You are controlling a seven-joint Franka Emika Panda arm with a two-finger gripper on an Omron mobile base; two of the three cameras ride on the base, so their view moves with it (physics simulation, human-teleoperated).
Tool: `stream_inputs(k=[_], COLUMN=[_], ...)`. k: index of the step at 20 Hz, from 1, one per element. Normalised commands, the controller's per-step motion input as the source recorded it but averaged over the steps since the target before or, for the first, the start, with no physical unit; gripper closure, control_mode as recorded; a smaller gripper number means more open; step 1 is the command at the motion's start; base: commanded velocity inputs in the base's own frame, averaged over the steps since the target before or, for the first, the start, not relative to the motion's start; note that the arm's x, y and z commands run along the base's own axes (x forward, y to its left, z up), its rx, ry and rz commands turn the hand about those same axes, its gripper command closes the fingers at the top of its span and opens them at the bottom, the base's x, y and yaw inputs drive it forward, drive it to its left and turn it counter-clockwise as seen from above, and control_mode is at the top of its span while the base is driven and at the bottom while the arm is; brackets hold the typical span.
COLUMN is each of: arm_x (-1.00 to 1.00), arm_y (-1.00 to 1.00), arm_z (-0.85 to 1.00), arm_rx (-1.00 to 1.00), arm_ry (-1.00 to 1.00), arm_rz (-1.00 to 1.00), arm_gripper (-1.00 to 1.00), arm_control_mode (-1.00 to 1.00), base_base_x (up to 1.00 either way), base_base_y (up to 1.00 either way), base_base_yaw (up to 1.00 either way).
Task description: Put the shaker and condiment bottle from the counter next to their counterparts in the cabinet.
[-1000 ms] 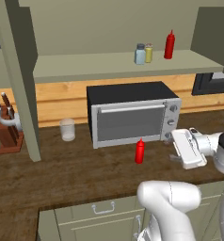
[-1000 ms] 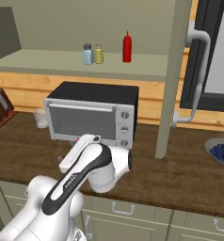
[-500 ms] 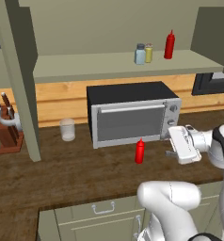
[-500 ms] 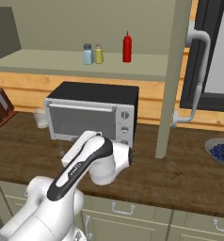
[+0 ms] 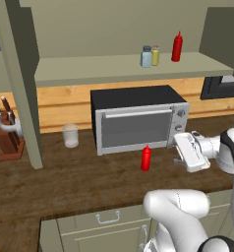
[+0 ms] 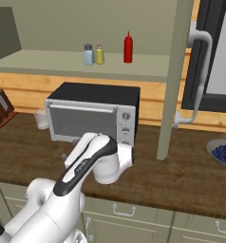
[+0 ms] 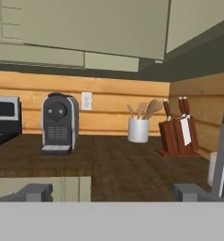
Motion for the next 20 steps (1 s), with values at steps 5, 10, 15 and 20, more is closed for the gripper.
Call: stream_inputs(k=[5,10,15,20], arm_x=[0.0,0.01,0.0,0.01], arm_y=[0.07,0.13,0.04,0.0], arm_z=[-0.13,-0.1,-0.01,0.0], arm_rx=[0.0,0.0,0.0,0.0], arm_ry=[0.0,0.0,0.0,0.0], arm_rz=[0.06,0.05,0.03,0.01], arm_gripper=[-1.0,-1.0,-1.0,-1.0], arm_control_mode=[-1.0,-1.0,-1.0,-1.0], base_base_x=[0.0,0.0,0.0,0.0], base_base_y=[0.0,0.0,0.0,0.0], base_base_yaw=[0.0,0.0,0.0,0.0])
